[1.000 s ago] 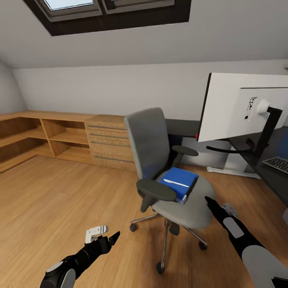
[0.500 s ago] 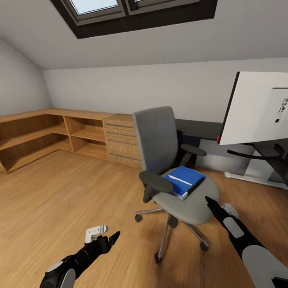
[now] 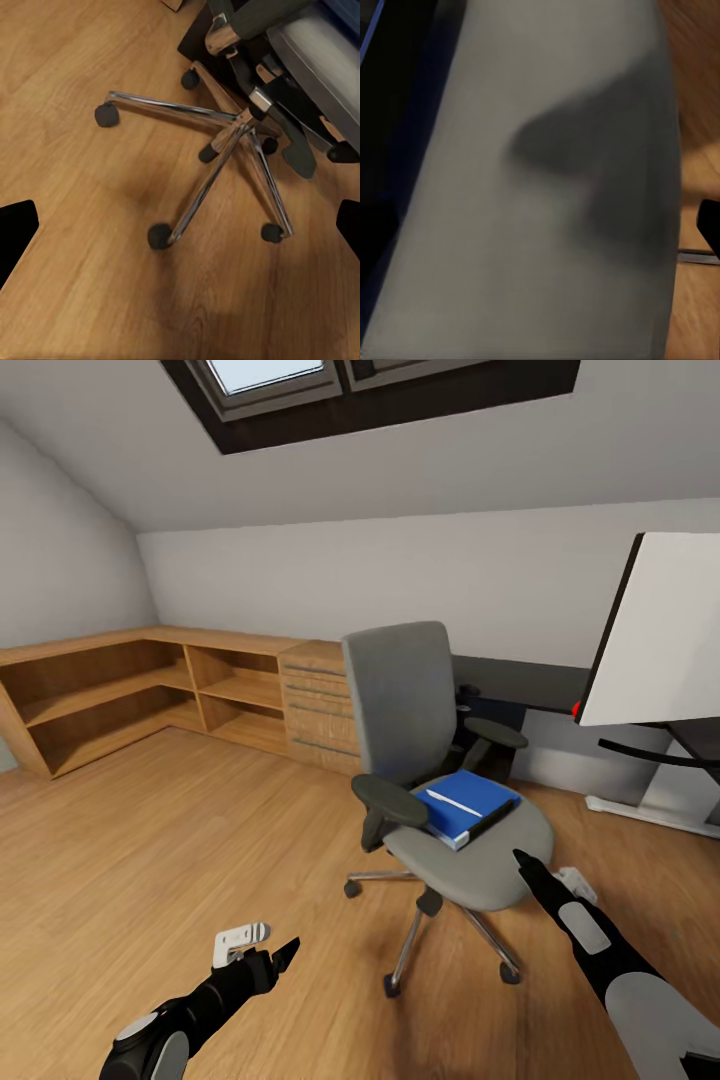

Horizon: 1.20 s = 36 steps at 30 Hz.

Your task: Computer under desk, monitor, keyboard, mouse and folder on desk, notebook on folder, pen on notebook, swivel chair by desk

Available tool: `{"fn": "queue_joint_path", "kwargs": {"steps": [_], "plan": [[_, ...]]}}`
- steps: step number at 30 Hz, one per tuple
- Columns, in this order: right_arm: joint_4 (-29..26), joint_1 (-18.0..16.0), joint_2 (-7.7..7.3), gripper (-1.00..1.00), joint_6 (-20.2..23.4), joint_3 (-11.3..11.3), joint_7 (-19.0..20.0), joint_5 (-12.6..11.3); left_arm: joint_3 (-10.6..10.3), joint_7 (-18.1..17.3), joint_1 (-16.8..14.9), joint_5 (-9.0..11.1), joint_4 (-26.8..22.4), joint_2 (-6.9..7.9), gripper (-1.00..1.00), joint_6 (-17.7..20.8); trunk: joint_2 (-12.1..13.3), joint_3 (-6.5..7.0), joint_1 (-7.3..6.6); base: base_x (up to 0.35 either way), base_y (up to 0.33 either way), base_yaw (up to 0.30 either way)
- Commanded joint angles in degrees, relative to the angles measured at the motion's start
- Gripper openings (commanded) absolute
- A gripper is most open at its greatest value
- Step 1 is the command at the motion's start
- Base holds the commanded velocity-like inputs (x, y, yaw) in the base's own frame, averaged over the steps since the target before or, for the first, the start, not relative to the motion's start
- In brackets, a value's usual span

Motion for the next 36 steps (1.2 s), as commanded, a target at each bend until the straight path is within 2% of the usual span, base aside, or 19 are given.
{"fn": "queue_joint_path", "kwargs": {"steps": [1, 6, 24, 36], "plan": [[-0.1, 0.0, 0.02, 1.00, 0.3, -0.3, 0.3, -0.3, 0.2, -0.2, 0.0, 0.2, 0.0, -0.06, 1.00, 0.4, 0.0, -0.05, -0.01, 0.000, 0.000, 0.002], [-0.1, 0.0, -0.28, 1.00, 0.6, -0.4, 0.3, -0.4, 0.2, -0.2, 0.0, 0.2, 0.0, -0.06, 1.00, 0.5, 0.0, -0.06, -0.01, 0.000, 0.000, -0.087], [0.0, 0.0, -0.37, 1.00, 0.5, -0.5, 0.3, -0.3, 0.3, 0.0, 0.0, 0.2, 0.2, -0.06, 1.00, 0.4, 0.0, -0.06, -0.01, 0.000, 0.000, -0.254], [-0.1, 0.0, -0.33, 1.00, 0.5, -0.5, 0.3, -0.3, 0.3, -0.1, 0.0, 0.2, 0.2, -0.01, 1.00, 0.4, 0.0, -0.06, -0.01, 0.174, 0.000, -0.051]]}}
